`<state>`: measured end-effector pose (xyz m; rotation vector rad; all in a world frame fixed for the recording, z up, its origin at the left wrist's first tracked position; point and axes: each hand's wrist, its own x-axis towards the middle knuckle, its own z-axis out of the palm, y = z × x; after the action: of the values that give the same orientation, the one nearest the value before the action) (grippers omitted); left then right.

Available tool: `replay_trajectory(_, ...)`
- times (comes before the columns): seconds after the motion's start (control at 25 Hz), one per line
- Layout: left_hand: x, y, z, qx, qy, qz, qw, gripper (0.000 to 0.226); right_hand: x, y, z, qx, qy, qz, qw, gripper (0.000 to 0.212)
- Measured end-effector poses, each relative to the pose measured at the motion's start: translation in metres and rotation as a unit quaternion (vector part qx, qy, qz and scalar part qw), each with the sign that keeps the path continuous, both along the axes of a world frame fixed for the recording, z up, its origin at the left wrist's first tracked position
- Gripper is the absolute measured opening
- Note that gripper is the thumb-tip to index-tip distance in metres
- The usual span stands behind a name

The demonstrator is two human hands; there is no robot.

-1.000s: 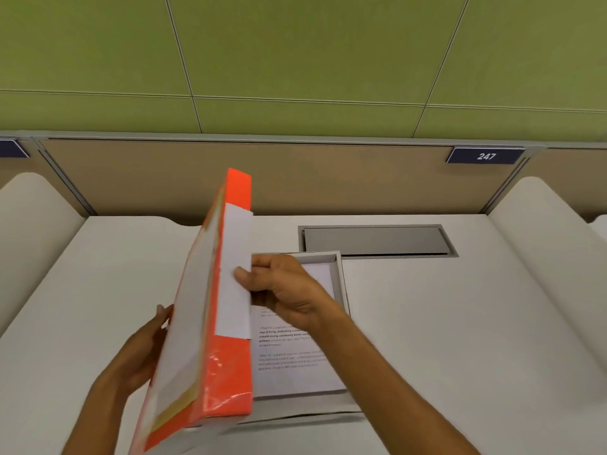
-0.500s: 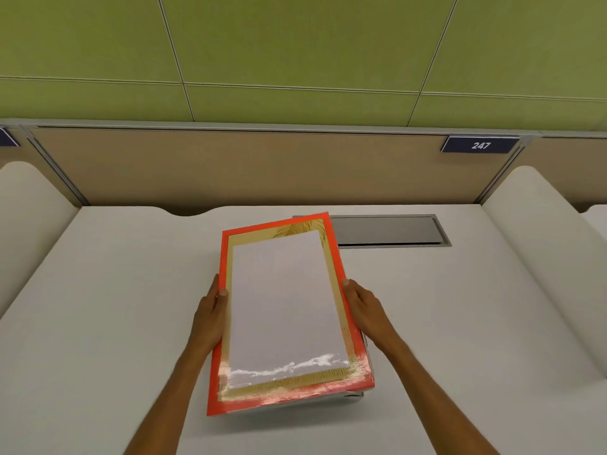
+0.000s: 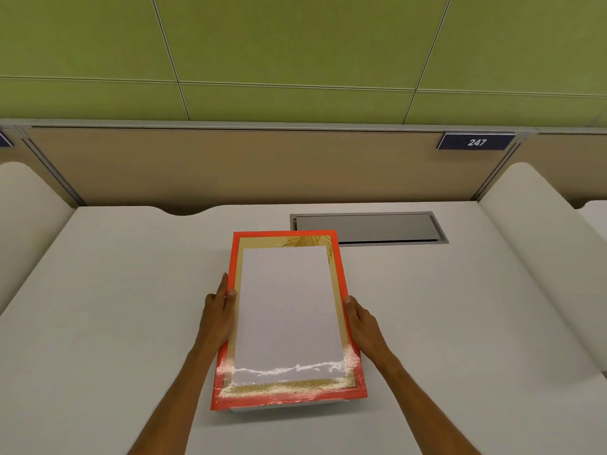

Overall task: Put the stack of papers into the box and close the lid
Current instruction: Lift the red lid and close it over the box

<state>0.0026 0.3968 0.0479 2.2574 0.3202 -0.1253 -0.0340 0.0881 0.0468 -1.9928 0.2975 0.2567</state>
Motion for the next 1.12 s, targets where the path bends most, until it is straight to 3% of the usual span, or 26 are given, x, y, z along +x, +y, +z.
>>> replay_trajectory(0.4, 0.003, -0.002, -0.010, 0.003, -0.001, 0.008, 1.000, 0.056, 0.007, 0.002, -0.017, -0.004, 0.003, 0.006, 1.000, 0.043)
replay_trajectory(0.44, 0.002, -0.003, -0.009, 0.012, 0.008, 0.011, 1.000, 0.056, 0.006, 0.003, -0.018, -0.021, 0.008, 0.008, 1.000, 0.048)
replay_trajectory(0.52, 0.000, -0.006, -0.006, 0.100, -0.005, 0.026, 0.995, 0.056, 0.009, 0.005, -0.021, -0.161, -0.013, -0.014, 0.987, 0.059)
replay_trajectory(0.64, 0.000, -0.018, 0.003, 0.280, -0.126, -0.025, 0.951, 0.063, 0.016, 0.024, -0.011, -0.313, -0.138, 0.014, 0.939, 0.075)
replay_trajectory(0.72, 0.002, -0.028, 0.003, 0.299, -0.147, -0.095, 0.938, 0.071, 0.023, 0.040, -0.006, -0.353, -0.176, 0.082, 0.915, 0.078)
replay_trajectory(0.84, 0.004, -0.037, -0.008, 0.306, -0.120, -0.139, 0.934, 0.082, 0.031, 0.053, -0.011, -0.382, -0.152, 0.132, 0.902, 0.082)
replay_trajectory(1.12, 0.002, -0.039, -0.024, 0.275, -0.087, -0.142, 0.947, 0.095, 0.035, 0.055, -0.024, -0.387, -0.134, 0.147, 0.901, 0.082)
